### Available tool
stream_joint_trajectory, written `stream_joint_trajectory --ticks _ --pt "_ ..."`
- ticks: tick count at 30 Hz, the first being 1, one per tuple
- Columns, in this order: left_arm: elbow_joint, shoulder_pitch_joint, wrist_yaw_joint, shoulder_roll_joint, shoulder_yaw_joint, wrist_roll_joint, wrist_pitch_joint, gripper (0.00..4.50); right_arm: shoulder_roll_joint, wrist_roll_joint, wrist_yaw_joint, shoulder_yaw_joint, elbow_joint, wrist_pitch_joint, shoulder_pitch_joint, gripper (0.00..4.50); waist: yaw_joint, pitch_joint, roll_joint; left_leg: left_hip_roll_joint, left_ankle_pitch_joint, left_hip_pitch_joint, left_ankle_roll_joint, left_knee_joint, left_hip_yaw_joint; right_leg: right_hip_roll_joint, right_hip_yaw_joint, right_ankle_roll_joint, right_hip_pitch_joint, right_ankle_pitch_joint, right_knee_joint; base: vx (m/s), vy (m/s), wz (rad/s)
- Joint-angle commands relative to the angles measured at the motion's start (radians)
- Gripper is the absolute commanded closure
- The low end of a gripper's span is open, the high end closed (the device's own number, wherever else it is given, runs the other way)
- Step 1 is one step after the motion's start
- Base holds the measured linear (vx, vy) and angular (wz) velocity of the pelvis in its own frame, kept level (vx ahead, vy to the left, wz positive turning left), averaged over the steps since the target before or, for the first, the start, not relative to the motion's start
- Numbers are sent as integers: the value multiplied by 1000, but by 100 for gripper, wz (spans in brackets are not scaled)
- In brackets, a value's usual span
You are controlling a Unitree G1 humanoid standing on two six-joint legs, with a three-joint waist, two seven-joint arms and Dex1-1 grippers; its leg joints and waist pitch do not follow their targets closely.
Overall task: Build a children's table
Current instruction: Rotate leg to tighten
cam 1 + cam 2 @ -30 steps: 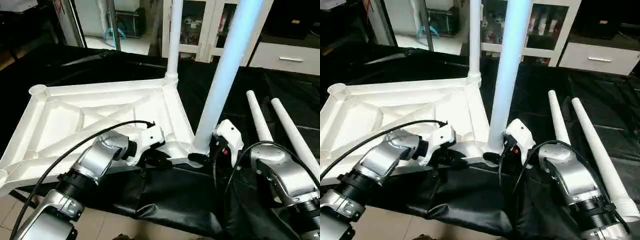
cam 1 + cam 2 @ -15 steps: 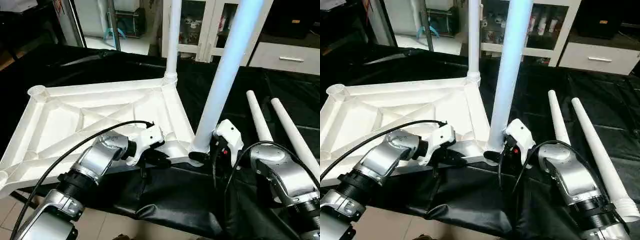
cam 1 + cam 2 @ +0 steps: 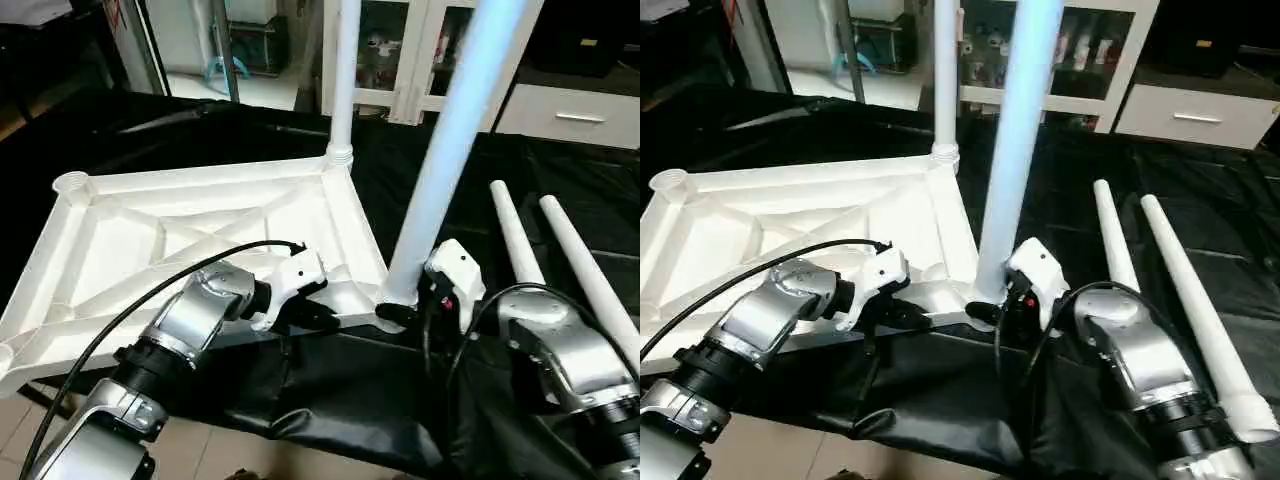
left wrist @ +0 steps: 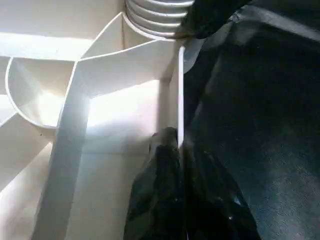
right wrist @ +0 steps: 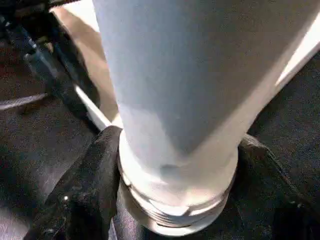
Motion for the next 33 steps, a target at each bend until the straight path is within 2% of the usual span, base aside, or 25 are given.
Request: stream_joint_trajectory --ticks 1,4,6,7,8,10,11,12,15,17,18,19,20,24,25,27,29,33 --pt "18 4 0 -22 -11 -12 18 450 35 -27 -111 -45 64 8 -21 178 -2 -51 -6 23 -341 10 -6 -80 -12 -39 23 -199 36 -331 -80 0 0 0" --pt "43 -9 39 -47 2 -10 19 450 85 -34 -187 -60 99 1 -30 178 -9 -50 -6 23 -366 10 -13 -83 -16 -38 21 -174 35 -385 -86 0 0 0" --pt "84 -27 82 -83 11 -5 18 450 155 -48 -305 -85 169 -23 -58 178 -15 -49 -5 20 -382 12 -22 -83 -16 -37 21 -166 29 -409 -89 0 0 0" --pt "118 -43 111 -111 14 0 15 450 211 -61 -400 -101 233 -43 -86 178 -21 -50 -4 17 -379 7 -28 -83 -18 -40 21 -161 27 -422 -89 0 0 0" --pt "140 -55 133 -129 18 3 16 450 240 -72 -456 -108 272 -59 -106 178 -21 -50 -1 17 -385 9 -36 -84 -20 -38 18 -156 29 -432 -91 0 0 0" --pt "159 -65 153 -144 22 5 19 450 262 -79 -499 -112 303 -70 -123 178 -27 -49 -2 16 -416 14 -40 -85 -23 -39 17 -144 25 -458 -97 0 0 0" --pt "189 -80 193 -166 31 11 23 450 291 -89 -546 -112 343 -85 -147 178 -28 -49 3 16 -433 19 -39 -84 -23 -37 18 -147 20 -451 -98 0 0 0" --pt "189 -80 193 -166 31 11 23 450 291 -89 -546 -112 343 -85 -147 178 -32 -48 1 15 -437 17 -38 -84 -22 -36 19 -149 19 -446 -99 0 0 0" --pt "265 -118 293 -216 54 24 24 450 366 -111 -683 -120 444 -121 -212 178 -35 -51 3 16 -431 15 -38 -85 -23 -36 19 -162 21 -412 -95 0 0 0" --pt "275 -123 306 -222 57 27 22 450 379 -112 -702 -123 460 -127 -222 178 -36 -51 1 14 -421 13 -34 -85 -22 -34 18 -168 24 -389 -94 0 0 0" --pt "303 -136 340 -238 63 34 16 450 413 -116 -756 -131 506 -145 -251 178 -36 -52 2 14 -416 13 -28 -83 -20 -35 20 -175 22 -374 -93 0 0 0" --pt "322 -145 364 -248 68 40 10 450 439 -118 -795 -141 540 -164 -273 178 -37 -52 -3 14 -420 15 -28 -83 -19 -37 20 -176 19 -383 -94 0 0 0" --pt "353 -158 394 -265 85 50 -5 450 484 -113 -850 -171 608 -216 -314 178 -39 -53 -5 12 -416 12 -29 -84 -21 -37 19 -174 23 -398 -94 0 0 0" --pt "337 -146 372 -252 89 51 -14 450 489 -86 -780 -179 604 -272 -322 178 -34 -53 -3 16 -391 8 -12 -86 -20 -37 20 -174 28 -348 -90 0 0 0" --pt "335 -143 364 -248 88 48 -20 450 489 -76 -760 -183 594 -278 -319 143 -33 -54 -4 16 -380 8 -5 -85 -18 -36 21 -179 29 -327 -88 0 0 0" --pt "333 -140 355 -243 87 46 -22 450 483 -76 -746 -183 584 -287 -316 108 -31 -55 -3 17 -363 7 -1 -85 -17 -37 22 -187 31 -305 -85 0 0 0" --pt "318 -128 323 -226 82 40 -23 450 459 -79 -701 -180 552 -290 -306 102 -32 -54 -3 17 -359 6 6 -85 -16 -37 22 -192 33 -298 -85 0 0 0" --pt "276 -100 259 -192 71 41 -31 450 400 -76 -600 -171 485 -267 -279 60 -25 -59 0 20 -304 6 23 -82 -14 -37 23 -209 39 -235 -80 0 0 0"
